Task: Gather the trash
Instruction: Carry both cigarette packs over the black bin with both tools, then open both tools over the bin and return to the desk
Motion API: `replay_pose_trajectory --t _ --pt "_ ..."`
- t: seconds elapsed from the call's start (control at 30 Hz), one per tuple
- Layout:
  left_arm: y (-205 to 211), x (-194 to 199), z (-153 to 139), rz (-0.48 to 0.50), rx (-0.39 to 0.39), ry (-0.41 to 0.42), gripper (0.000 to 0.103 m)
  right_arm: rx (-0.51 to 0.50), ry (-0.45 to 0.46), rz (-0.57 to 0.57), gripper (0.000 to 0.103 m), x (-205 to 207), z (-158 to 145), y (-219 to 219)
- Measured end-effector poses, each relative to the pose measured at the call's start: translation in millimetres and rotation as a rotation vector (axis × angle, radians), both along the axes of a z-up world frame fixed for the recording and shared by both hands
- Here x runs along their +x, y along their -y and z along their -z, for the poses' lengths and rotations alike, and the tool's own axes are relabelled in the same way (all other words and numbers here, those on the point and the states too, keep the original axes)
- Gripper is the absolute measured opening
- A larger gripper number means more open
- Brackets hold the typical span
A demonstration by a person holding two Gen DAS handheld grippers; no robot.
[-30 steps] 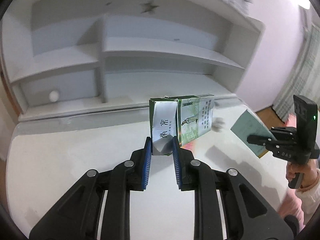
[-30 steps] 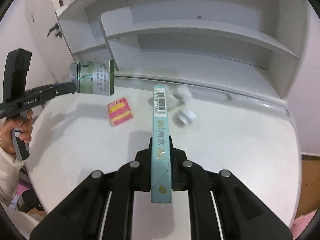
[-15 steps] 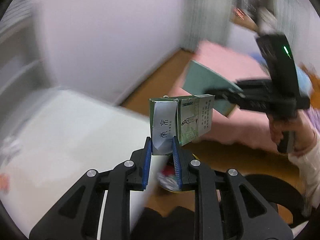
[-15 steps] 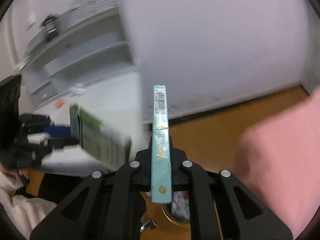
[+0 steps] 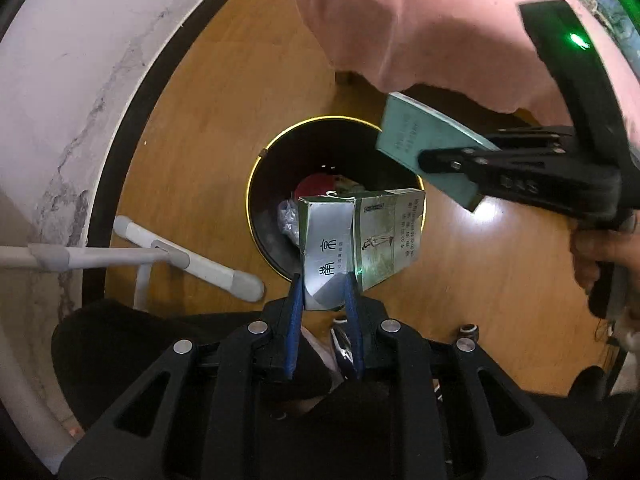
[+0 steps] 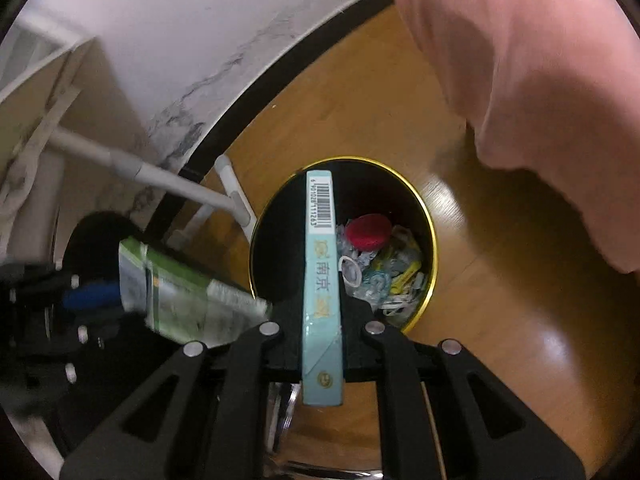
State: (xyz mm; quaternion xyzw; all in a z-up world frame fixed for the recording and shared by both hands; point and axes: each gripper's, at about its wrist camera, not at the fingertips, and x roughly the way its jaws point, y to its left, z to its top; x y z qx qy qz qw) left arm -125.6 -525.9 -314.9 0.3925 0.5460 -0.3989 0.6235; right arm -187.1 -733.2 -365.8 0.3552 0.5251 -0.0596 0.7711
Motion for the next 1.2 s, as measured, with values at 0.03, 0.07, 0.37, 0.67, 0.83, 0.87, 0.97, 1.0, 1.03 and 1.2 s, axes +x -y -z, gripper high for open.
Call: replay_pose_trajectory --t 0.03,0.07,0.37,0.67,0.83,0.87,0.97,1.0,1.03,1.2 --pt "4.0 -0.9 3.6 0.004 0.01 0.001 0.02 0.017 -0.001 0.013 0.011 3.3 5.5 3.7" --pt "8.9 -1.8 5.9 0.008 0.017 0.0 0.02 0.025 -0.004 0.017 0.011 9.1 8.5 6.3" --pt "17.4 -16.5 -3.8 0.133 -0.065 0.14 0.094 0.019 0.044 0.138 0.097 5.9 -15.0 30.8" --pt "-40.3 -71.7 -169.8 0.163 -0.585 0.416 0.096 -0.407 0.163 0.228 0.097 -20.1 -162.6 16.1" --pt "-122.8 -52.2 -255.3 0.052 -0.734 0.547 0.097 -0.769 0.439 0.228 0.097 -37.2 -280.5 -52.6" --pt "-138.6 -38.6 -261.5 0.004 -0.727 0.548 0.096 -0.814 0.474 0.191 0.097 -35.5 -292.4 -69.6" --pt "-202.5 11.8 -267.3 -0.205 -0.674 0.617 0.096 -0.81 0.51 0.049 0.097 -11.1 -307.5 -108.5" --pt "-226.7 29.6 -266.7 -0.284 -0.649 0.642 0.096 -0.794 0.509 -0.005 0.097 0.3 -308.1 -122.4" --pt "-255.2 48.7 -265.8 -0.378 -0.622 0.665 0.096 -0.782 0.505 -0.056 0.097 11.1 -307.9 -135.4" --pt "-390.4 116.8 -256.0 -0.758 -0.474 0.705 0.096 -0.768 0.51 -0.25 0.097 54.5 -310.9 -195.8"
